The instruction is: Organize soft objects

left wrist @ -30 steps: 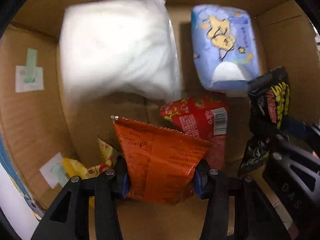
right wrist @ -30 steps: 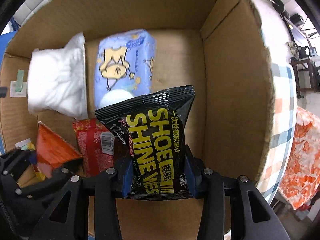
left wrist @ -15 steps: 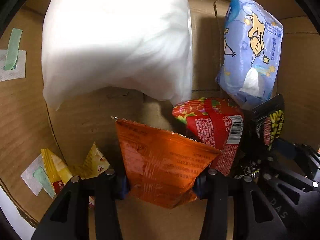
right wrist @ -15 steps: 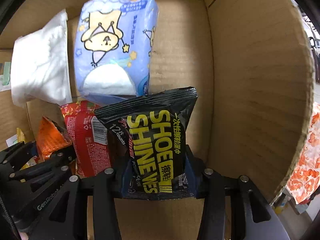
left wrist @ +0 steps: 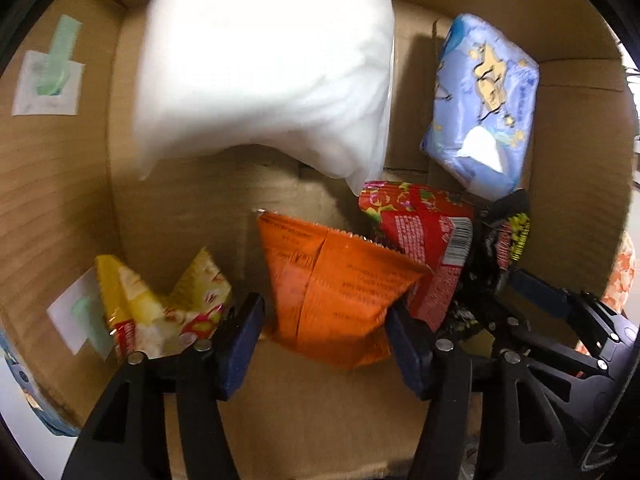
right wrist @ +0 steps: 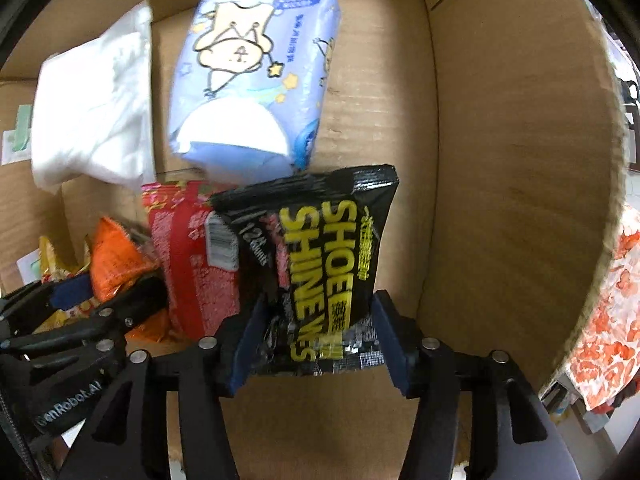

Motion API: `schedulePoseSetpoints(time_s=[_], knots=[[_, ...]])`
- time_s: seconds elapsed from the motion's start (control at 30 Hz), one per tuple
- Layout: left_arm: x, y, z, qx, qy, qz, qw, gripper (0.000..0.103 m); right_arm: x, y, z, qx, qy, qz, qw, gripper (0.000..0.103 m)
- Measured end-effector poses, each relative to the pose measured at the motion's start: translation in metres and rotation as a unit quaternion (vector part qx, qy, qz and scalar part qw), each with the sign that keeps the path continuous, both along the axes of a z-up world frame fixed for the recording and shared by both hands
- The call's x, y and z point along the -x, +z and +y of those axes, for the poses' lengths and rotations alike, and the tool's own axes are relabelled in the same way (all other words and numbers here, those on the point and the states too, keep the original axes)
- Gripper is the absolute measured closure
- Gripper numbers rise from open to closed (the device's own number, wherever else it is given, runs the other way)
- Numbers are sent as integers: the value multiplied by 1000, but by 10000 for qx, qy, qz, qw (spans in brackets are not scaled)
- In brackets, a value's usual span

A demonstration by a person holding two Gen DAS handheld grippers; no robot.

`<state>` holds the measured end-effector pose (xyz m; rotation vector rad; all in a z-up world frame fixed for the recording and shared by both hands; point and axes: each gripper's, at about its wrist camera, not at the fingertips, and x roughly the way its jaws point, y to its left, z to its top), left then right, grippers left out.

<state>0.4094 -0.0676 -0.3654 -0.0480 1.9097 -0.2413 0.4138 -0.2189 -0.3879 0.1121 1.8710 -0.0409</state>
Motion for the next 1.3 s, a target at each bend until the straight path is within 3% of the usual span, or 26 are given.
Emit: schedulePoseSetpoints(time_s=[0.2, 0.47, 0.67, 0.8, 0.93, 1.0, 1.3], knots=[[8, 41, 23, -123, 31, -597, 9981, 44, -2, 34, 7, 147, 191, -335, 9991, 30], [29, 105, 59, -351, 176, -1572, 9868, 41, 7, 87, 8, 200, 276, -893, 9954, 30], [24, 142, 54, -439, 411, -2191, 9738, 16, 31, 119, 8, 123, 299, -1254, 9916, 28], [43, 157, 54, -577, 392, -2500, 9657, 3, 49, 128, 11, 149, 313, -1488, 9883, 14], [55, 171, 52, -675, 372, -2739, 9587, 3, 66, 139, 9, 219, 309, -1752, 9838, 9], [59, 175, 50, -681, 377, -2825, 9561, 3, 73, 145, 6, 214, 273, -1872, 9817, 0], [81, 201, 42, -734, 370, -3239, 9425, 3, 92, 170, -3, 231, 141, -2148, 9763, 0]])
